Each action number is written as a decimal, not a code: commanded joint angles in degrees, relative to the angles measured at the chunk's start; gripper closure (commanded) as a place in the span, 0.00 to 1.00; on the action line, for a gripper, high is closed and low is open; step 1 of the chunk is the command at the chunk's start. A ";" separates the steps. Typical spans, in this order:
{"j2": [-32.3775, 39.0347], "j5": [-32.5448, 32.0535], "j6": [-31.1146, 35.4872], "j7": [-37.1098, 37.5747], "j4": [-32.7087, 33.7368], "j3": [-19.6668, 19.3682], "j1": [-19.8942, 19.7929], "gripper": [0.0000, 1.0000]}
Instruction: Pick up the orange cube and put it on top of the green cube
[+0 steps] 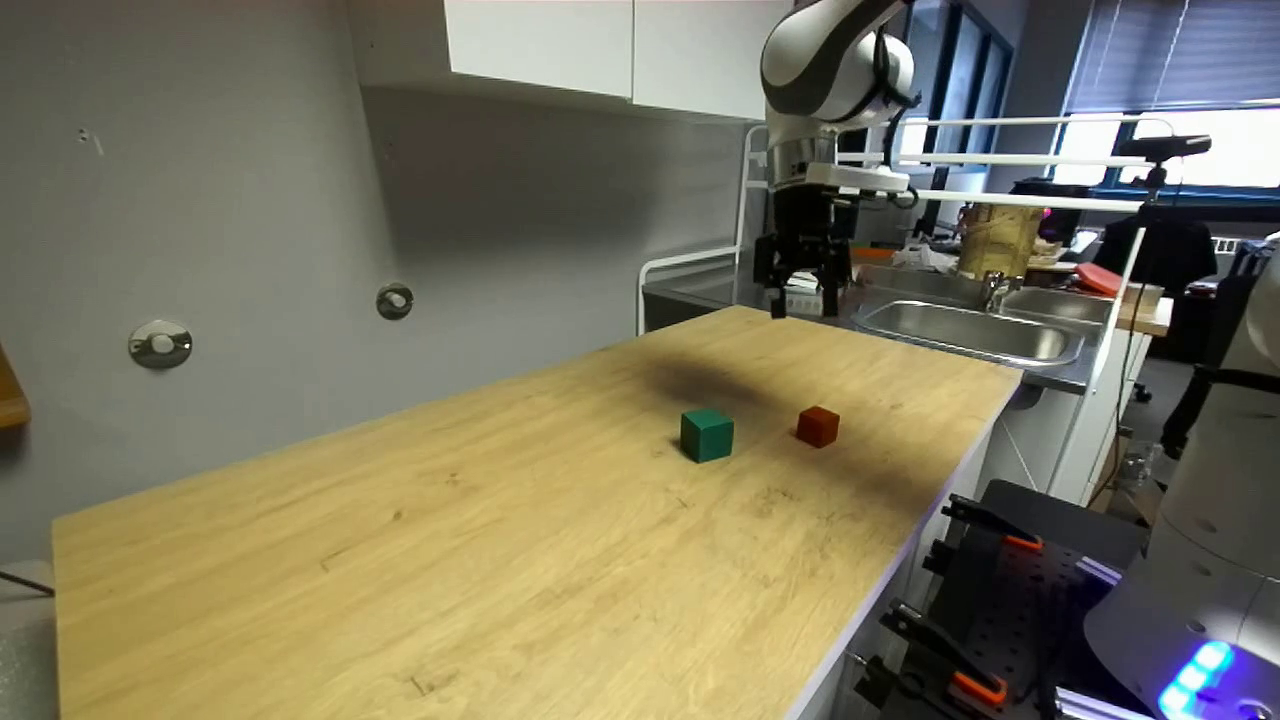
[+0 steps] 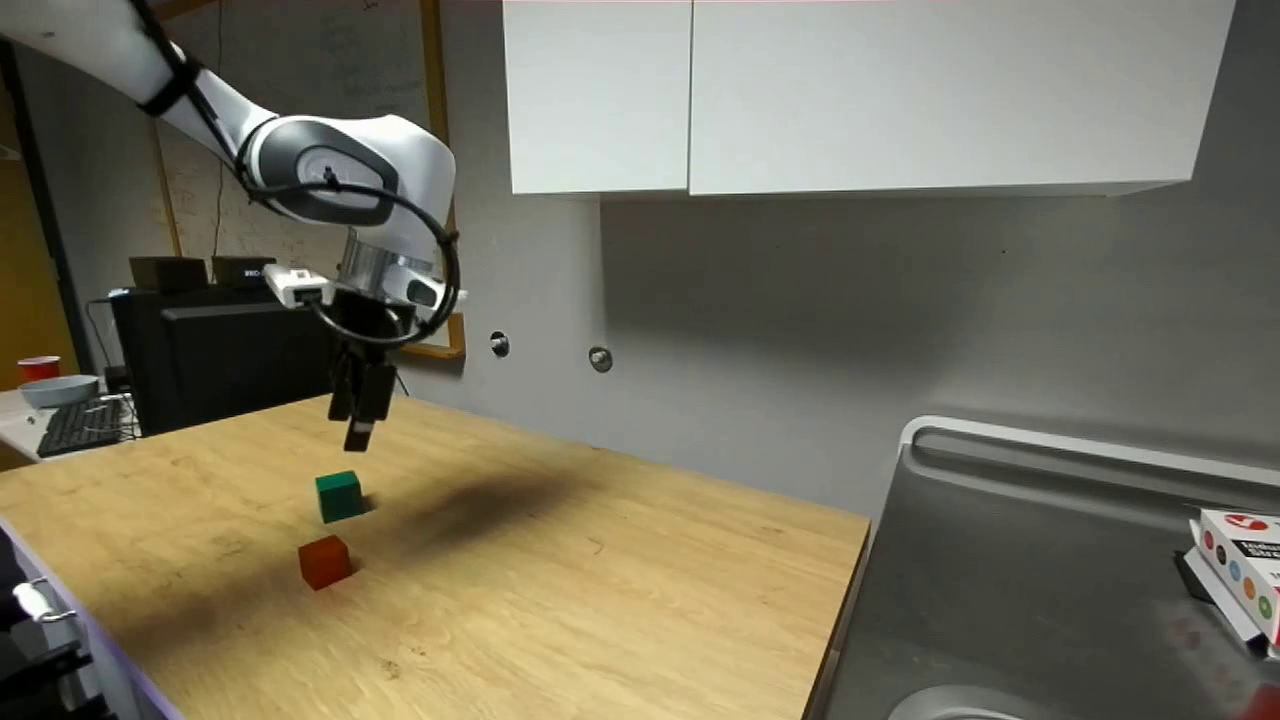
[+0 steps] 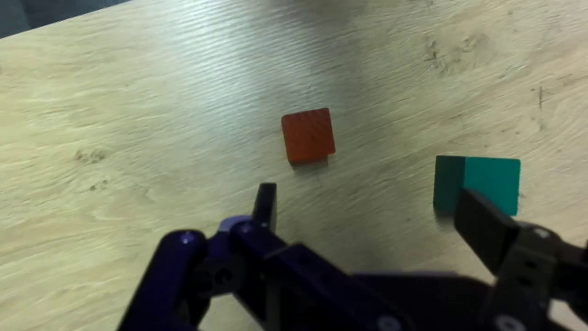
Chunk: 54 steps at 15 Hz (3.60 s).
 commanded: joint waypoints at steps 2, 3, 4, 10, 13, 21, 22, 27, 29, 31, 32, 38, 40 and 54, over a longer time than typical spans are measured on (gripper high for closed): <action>1.93 8.34 4.82 -1.51 -6.65 -0.05 1.36 0.00; 2.94 10.24 6.22 -1.88 -8.22 0.19 1.73 0.00; 3.83 11.78 7.44 -2.21 -9.33 0.40 2.07 0.00; 10.53 17.75 14.31 -3.01 -13.07 1.01 2.91 0.00; 9.85 17.27 16.17 -2.25 -15.29 0.20 2.02 0.00; 3.56 13.67 17.30 0.98 -18.64 -2.49 0.13 0.00; 3.53 13.21 17.59 1.57 -18.32 -2.70 -0.02 0.00; 5.45 10.97 20.86 4.21 -15.50 -2.93 -0.05 0.00; 6.28 9.95 21.65 5.41 -14.44 -2.82 0.08 0.00; 7.30 9.52 21.56 6.16 -13.18 -2.78 0.12 0.00; 7.98 9.42 21.33 6.39 -12.47 -2.76 0.15 0.00; 11.49 10.82 20.71 5.30 -10.28 -2.32 0.36 0.00; 12.60 10.99 21.02 5.50 -10.19 -2.09 0.54 0.25; 9.34 1.48 17.72 13.92 -5.53 -1.28 4.03 0.80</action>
